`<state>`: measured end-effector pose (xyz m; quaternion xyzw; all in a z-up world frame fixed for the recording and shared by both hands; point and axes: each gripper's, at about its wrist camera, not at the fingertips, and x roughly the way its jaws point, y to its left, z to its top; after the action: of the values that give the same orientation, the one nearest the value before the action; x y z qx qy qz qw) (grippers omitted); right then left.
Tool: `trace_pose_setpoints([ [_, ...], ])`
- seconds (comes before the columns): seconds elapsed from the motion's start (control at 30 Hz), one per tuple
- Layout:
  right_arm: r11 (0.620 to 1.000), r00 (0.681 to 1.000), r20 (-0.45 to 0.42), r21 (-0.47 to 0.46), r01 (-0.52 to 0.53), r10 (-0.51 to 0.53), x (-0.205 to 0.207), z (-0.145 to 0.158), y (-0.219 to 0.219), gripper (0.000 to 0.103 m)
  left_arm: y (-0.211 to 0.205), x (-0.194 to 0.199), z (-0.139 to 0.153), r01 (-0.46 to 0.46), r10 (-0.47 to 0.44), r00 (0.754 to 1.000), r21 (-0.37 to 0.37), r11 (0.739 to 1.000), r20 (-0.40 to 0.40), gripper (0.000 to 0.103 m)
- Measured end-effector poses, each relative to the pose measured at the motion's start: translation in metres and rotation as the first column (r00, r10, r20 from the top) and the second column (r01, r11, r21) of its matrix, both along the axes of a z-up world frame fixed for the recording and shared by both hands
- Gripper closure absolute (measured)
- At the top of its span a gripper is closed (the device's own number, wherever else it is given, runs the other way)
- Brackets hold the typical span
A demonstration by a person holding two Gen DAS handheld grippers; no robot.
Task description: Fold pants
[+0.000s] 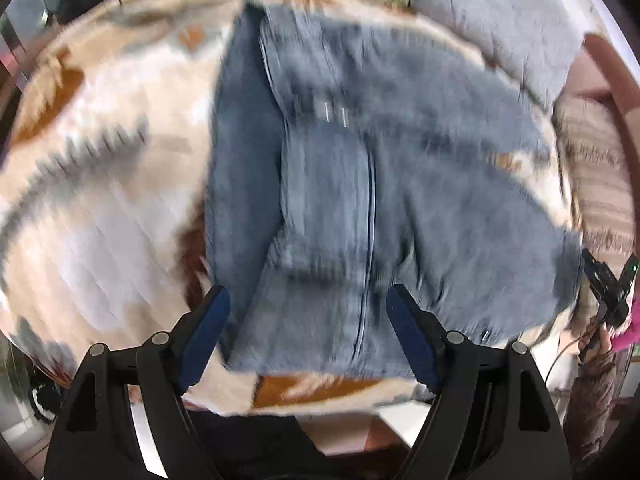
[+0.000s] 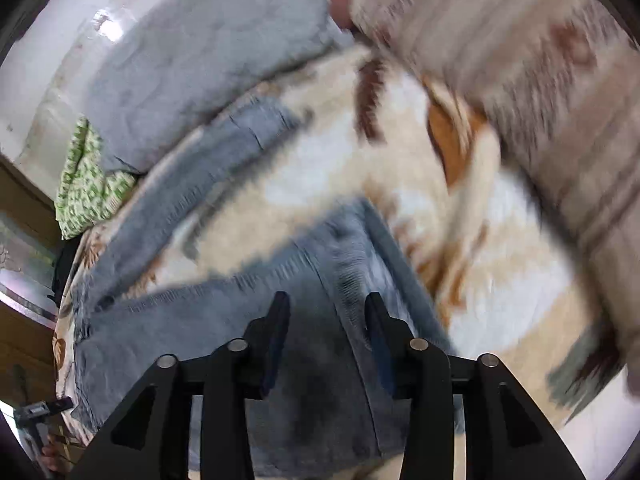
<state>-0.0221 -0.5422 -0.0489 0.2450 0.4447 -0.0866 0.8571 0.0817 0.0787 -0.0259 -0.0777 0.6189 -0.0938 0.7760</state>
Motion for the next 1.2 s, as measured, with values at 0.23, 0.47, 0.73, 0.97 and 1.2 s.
trace_pose_setpoints([
  [0.23,0.998,0.998,0.019,-0.032,-0.062,0.063,0.105,0.036,-0.014,0.044,0.025,0.090,0.019,-0.110,0.110,0.994,-0.007,0.994,-0.007,0.022],
  [0.47,0.996,0.996,-0.008,-0.002,-0.092,0.092,0.228,0.010,-0.014,0.039,0.036,0.195,-0.002,-0.251,0.251,0.963,0.018,0.968,-0.101,0.022],
  [0.73,0.993,0.995,-0.029,-0.051,-0.102,0.100,0.345,-0.032,-0.018,0.038,0.044,0.253,-0.040,-0.240,0.240,0.964,0.014,0.971,-0.113,0.022],
  [0.97,0.988,0.987,-0.036,-0.016,-0.155,0.155,0.388,-0.074,0.000,0.035,0.058,0.269,-0.051,-0.284,0.271,0.956,-0.115,0.952,-0.116,0.021],
  [1.2,0.963,0.978,-0.057,-0.173,-0.206,0.199,0.380,-0.063,0.025,0.086,0.029,0.270,-0.057,-0.229,0.214,0.971,-0.163,0.960,-0.105,0.023],
])
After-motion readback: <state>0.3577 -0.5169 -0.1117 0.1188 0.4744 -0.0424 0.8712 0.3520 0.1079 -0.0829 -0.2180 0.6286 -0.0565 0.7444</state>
